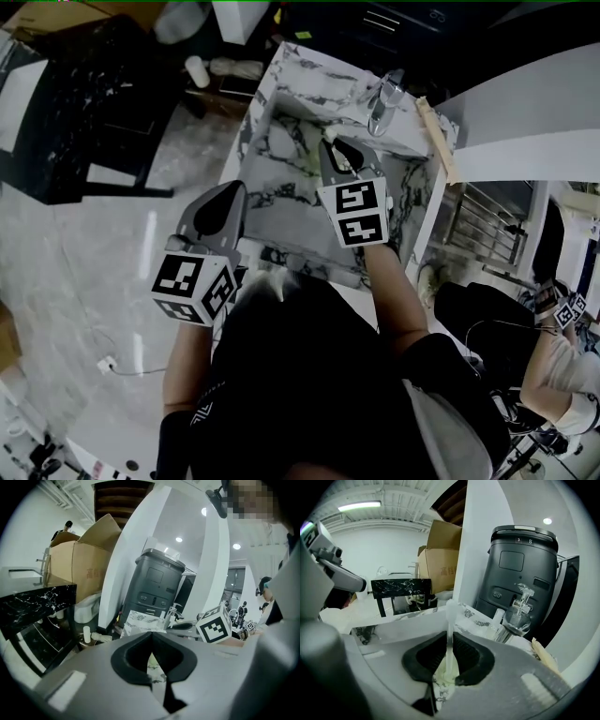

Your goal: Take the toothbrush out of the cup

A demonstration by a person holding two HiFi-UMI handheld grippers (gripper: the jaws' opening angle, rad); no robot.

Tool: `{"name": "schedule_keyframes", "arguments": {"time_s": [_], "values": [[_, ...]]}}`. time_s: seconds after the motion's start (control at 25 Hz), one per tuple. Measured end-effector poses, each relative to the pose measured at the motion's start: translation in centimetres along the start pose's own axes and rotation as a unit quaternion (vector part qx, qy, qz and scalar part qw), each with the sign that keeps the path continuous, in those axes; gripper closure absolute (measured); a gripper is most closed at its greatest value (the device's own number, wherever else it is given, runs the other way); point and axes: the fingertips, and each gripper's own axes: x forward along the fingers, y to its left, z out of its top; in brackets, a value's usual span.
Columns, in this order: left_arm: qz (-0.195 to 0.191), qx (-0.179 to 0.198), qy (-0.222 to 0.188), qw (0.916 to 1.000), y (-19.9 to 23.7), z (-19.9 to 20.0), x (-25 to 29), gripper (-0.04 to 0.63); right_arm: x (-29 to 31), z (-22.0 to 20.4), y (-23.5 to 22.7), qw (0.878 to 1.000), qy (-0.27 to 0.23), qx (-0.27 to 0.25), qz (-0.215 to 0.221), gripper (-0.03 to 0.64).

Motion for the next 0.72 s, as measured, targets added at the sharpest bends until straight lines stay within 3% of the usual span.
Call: {"name": "schedule_keyframes", "arguments": {"time_s": [0.72], "values": [[-0.014, 0.01, -0.022, 0.9996, 0.4, 0.6, -2.9, 0.58, -5.8, 2.1, 3.4, 1.0, -0.024, -0.012, 0.002, 0.571]]}}
